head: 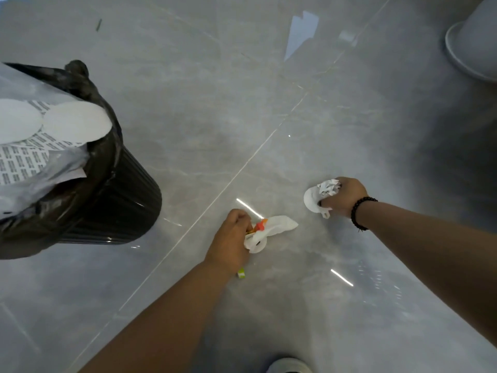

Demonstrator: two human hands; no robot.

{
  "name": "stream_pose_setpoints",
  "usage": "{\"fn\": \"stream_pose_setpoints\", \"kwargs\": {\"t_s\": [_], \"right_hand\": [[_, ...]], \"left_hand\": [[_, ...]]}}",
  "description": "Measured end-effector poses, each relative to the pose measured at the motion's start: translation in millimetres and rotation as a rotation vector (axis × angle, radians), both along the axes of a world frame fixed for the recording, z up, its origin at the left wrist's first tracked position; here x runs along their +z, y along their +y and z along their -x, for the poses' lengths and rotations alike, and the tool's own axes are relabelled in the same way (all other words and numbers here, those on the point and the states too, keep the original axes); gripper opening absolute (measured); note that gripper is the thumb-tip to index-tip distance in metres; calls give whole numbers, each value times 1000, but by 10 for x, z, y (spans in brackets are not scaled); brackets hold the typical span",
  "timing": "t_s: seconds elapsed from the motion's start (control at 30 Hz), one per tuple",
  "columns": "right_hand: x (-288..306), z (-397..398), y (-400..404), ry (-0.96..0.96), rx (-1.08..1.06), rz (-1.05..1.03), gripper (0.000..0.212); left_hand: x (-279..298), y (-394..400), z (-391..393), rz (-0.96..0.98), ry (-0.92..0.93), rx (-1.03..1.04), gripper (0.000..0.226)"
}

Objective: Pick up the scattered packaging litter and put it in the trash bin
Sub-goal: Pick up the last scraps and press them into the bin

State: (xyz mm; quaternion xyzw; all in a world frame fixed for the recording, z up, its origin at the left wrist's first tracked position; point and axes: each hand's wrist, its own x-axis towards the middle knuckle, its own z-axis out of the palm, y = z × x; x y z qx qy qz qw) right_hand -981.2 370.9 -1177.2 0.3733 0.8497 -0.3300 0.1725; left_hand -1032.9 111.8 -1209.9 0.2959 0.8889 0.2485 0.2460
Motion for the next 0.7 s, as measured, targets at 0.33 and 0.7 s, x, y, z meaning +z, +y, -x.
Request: {"fn": "stream_pose_setpoints", "kwargs": {"t_s": [0.33,0.7], "right_hand": [[106,-415,-203,140,-180,208,21],[548,-218,-751,392,-408,535,32]], "left_hand": [[-30,77,104,33,-148,14,31],[720,-367,144,-40,-236,166,25]]}}
